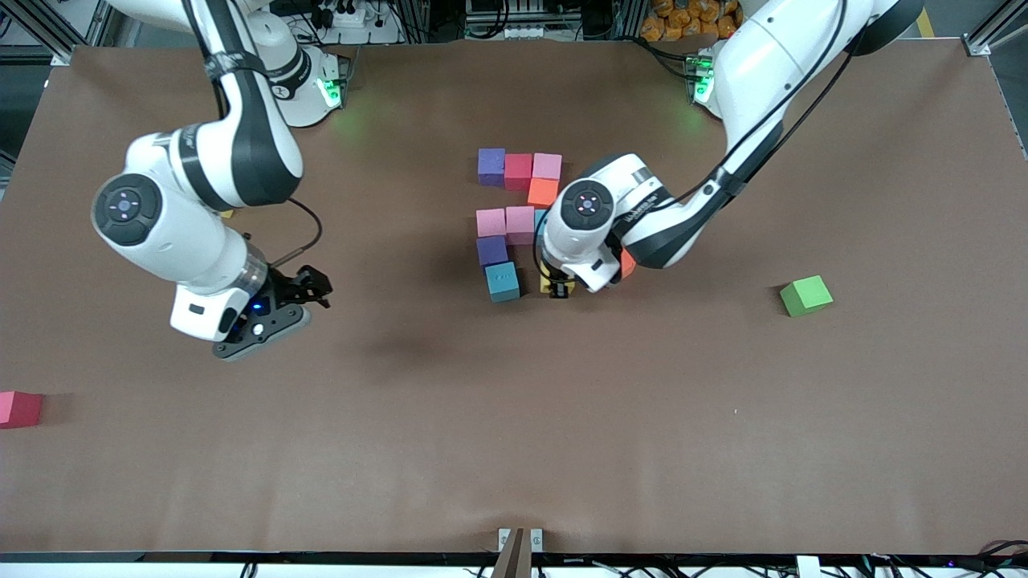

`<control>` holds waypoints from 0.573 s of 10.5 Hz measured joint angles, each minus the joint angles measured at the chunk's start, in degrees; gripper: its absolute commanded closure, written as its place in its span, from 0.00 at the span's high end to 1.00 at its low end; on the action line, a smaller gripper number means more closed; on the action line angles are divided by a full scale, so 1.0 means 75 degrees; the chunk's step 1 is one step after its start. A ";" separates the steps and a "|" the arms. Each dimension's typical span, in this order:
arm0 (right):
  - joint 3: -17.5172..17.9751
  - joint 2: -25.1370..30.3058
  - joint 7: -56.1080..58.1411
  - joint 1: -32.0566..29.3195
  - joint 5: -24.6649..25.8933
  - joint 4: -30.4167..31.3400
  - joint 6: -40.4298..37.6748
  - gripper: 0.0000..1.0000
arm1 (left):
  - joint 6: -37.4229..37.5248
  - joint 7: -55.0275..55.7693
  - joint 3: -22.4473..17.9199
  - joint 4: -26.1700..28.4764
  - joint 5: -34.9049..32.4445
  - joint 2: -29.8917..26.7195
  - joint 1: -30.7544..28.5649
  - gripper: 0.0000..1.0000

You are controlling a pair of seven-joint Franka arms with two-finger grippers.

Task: Form number 2 with 11 blocks
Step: 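Carry the yellow cube toward the figure while the right gripper withdraws, then lower the yellow cube beside the cyan cube with the left gripper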

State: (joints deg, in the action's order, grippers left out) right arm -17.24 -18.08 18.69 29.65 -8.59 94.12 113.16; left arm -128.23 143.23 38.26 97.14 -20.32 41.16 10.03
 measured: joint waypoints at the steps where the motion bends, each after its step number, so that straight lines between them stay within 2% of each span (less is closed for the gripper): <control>1: 0.0697 0.0003 -0.0015 -0.0643 0.0169 -0.0071 -0.0019 1.00 | -0.0083 0.0039 -0.0092 -0.0004 0.0000 0.0069 0.0179 0.00; 2: 0.1303 0.0004 -0.0017 -0.1262 0.0255 -0.0086 -0.0031 1.00 | -0.0143 0.0049 -0.0202 -0.0015 0.0000 0.0132 0.0330 0.00; 3: 0.1715 0.0017 -0.0014 -0.1766 0.0326 -0.0100 -0.0080 1.00 | -0.0176 0.0050 -0.0351 -0.0036 0.0000 0.0211 0.0472 0.00; 6: 0.1898 0.0191 -0.0013 -0.1995 0.0584 -0.0132 -0.0279 1.00 | -0.0262 0.0050 -0.0818 -0.0207 0.0000 0.0434 0.0884 0.00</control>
State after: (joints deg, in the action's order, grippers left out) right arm -3.00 -16.65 18.59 14.69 -4.21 93.13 111.07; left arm -130.20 143.60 32.13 95.58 -20.32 44.41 16.66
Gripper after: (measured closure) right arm 0.000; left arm 0.396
